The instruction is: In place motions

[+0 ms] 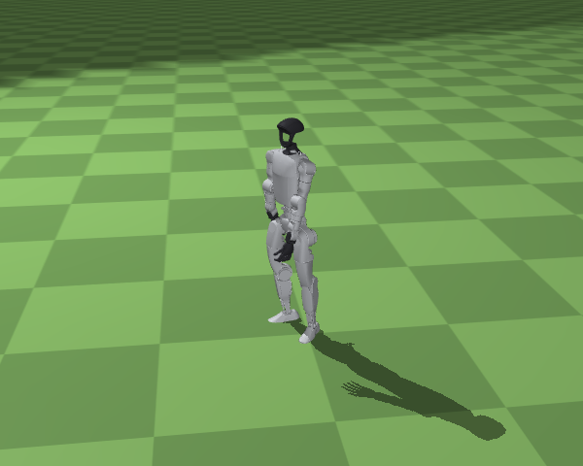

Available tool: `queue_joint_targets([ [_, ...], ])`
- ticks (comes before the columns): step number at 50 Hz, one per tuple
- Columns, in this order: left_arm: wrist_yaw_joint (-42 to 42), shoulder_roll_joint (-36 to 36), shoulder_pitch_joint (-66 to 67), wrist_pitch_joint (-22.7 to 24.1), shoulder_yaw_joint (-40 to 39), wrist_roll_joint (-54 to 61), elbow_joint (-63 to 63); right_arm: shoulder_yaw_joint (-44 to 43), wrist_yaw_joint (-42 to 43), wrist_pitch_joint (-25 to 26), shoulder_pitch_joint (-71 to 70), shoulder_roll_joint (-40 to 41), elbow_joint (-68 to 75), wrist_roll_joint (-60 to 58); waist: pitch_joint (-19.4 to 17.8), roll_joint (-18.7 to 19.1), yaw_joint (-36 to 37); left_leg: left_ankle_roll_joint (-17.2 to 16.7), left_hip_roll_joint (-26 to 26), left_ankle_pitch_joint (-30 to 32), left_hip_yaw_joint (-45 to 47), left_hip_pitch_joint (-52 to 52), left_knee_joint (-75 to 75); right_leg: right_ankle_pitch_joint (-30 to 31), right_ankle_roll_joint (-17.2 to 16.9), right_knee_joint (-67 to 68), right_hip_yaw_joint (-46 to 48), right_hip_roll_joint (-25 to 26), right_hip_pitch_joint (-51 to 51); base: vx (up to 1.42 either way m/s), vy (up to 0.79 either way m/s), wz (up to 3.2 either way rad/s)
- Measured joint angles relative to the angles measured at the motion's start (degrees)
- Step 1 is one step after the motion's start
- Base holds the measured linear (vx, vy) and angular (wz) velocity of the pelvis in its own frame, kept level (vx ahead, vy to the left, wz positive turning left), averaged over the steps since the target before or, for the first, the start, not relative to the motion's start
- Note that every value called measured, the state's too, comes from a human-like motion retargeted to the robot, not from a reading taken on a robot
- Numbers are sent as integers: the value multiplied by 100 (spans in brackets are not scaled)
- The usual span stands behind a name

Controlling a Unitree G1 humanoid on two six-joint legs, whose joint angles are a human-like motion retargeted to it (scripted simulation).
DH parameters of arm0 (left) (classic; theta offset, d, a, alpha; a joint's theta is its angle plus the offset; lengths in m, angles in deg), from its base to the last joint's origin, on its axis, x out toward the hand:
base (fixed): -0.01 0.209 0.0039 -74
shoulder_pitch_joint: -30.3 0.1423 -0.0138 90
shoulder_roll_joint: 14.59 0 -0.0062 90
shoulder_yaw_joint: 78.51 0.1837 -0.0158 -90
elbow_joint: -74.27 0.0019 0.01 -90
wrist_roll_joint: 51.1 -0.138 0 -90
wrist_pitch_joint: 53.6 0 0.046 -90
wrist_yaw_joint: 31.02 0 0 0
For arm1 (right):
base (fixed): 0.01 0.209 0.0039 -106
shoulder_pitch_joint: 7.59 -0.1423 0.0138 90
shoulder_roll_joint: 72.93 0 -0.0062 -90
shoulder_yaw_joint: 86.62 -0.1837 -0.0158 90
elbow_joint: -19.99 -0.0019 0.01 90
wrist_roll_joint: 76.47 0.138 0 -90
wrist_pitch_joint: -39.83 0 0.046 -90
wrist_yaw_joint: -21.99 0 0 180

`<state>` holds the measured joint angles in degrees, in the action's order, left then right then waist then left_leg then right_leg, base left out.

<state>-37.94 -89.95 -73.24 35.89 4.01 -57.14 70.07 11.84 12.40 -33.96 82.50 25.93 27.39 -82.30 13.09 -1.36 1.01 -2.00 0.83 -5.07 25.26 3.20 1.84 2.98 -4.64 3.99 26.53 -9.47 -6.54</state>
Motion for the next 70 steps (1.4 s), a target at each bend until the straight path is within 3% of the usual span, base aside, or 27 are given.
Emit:
queue_joint_targets([
  [2, -752, 91, -259, -227, 33, -195, -302, -466, 332, -257, 420, -1, 0, 268, -43, 126, -1098, 84, -154, 141, -1125, 192, -56, 188, 87, -395, 1189, 34, 344, 2, -11, 294],
  [5, -1242, 76, -453, -140, 13, -226, -670, -846, 212, -511, 791, -78, 0, 238, 12, 136, -1074, 73, -111, 105, -920, 246, -88, 160, 63, -368, 972, 53, 263, -1, -5, -8],
  [11, -568, -58, -189, 190, 171, -327, -1180, -1064, -70, -409, 1013, -325, 0, -264, 48, 230, -1283, 73, -74, 78, -806, 207, -54, 182, 71, -362, 858, 92, 191, 0, -1, -14],
  [22, -339, -63, 957, -124, -371, -408, 14, -790, -126, -663, 516, 86, -453, -552, -22, 259, -1294, 36, -57, 47, -615, -20, 59, 201, 142, -315, 668, 125, 125, 0, 0, -11],
  [25, -61, -120, 1235, -259, -591, -422, 427, -589, 47, -717, 346, 247, -807, -766, -141, 424, -2358, 81, -144, 193, -1648, 75, 53, 326, 344, -550, 1761, 248, 290, 1, 0, 260],
  [28, 146, -203, 1503, -407, -720, -431, 691, -155, 216, -709, 167, 270, -1042, -1270, -163, 454, -2896, 98, -255, 266, -2156, 145, 37, 351, 212, -784, 2280, 234, 604, 1, 0, 159],
  [30, 173, -265, 1671, -486, -875, -496, 809, 198, 183, -670, 74, 255, -1184, -1738, -167, 448, -2665, 80, -180, 217, -1870, 75, 55, 361, 196, -659, 1972, 168, 497, 1, 0, -190],
  [32, 83, -328, 1807, -545, -979, -627, 866, 380, 94, -719, 23, 236, -1314, -2114, -18, 272, -1121, -1, -27, 8, -315, -121, 124, 182, 128, -242, 360, 134, 37, 0, 1, -514],
  [33, 33, -345, 1874, -563, -976, -673, 878, 405, 84, -776, 19, 228, -1365, -2202, 1, 263, -973, -13, -7, -9, -192, -129, 124, 159, 79, -200, 224, 108, 13, 1, 2, -181],
  [35, -78, -369, 1989, -590, -942, -767, 888, 357, 94, -832, 39, 221, -1429, -2226, -27, 301, -1380, 23, -77, 43, -664, -82, 105, 219, 198, -332, 729, 148, 121, 3, 1, 126],
  [43, -353, -305, 2030, -712, -987, -912, 911, -57, -239, -735, 82, 273, -1046, -1256, -64, 325, -1291, 175, -189, 36, -686, -119, 138, 180, 171, -340, 757, 191, 231, 0, 0, 4],
  [47, -218, -280, 1900, -810, -838, -1092, 773, -192, -256, -677, 58, 222, -735, -1046, -29, 166, -182, 111, -78, -22, 397, -173, 156, 59, 125, -164, -344, 276, 32, -1, 1, -219],
  [51, -75, -281, 1811, -785, -555, -1310, 578, -273, -176, -658, 112, 143, -617, -1061, 35, 103, 110, -51, 51, -102, 683, -222, 114, -65, -8, 39, -671, 166, -106, -1, 0, -64],
  [52, -43, -277, 1792, -759, -498, -1328, 530, -308, -157, -658, 127, 131, -605, -1068, 35, 106, 30, -45, 48, -84, 600, -196, 104, -44, 1, 41, -590, 146, -118, 1, -2, 118],
  [55, -5, -235, 1717, -700, -401, -1272, 440, -414, -100, -633, 167, 106, -579, -1127, -34, 253, -1291, 52, -88, 73, -728, -17, 54, 188, 150, -310, 784, 99, 181, 1, -2, 306],
  [70, -301, -154, 1374, -641, -446, -972, 406, -389, -258, -643, 180, 144, -589, -1138, -37, 223, -1368, 46, -78, 78, -669, -5, 47, 186, 217, -352, 742, 182, 162, 0, 0, 6],
])
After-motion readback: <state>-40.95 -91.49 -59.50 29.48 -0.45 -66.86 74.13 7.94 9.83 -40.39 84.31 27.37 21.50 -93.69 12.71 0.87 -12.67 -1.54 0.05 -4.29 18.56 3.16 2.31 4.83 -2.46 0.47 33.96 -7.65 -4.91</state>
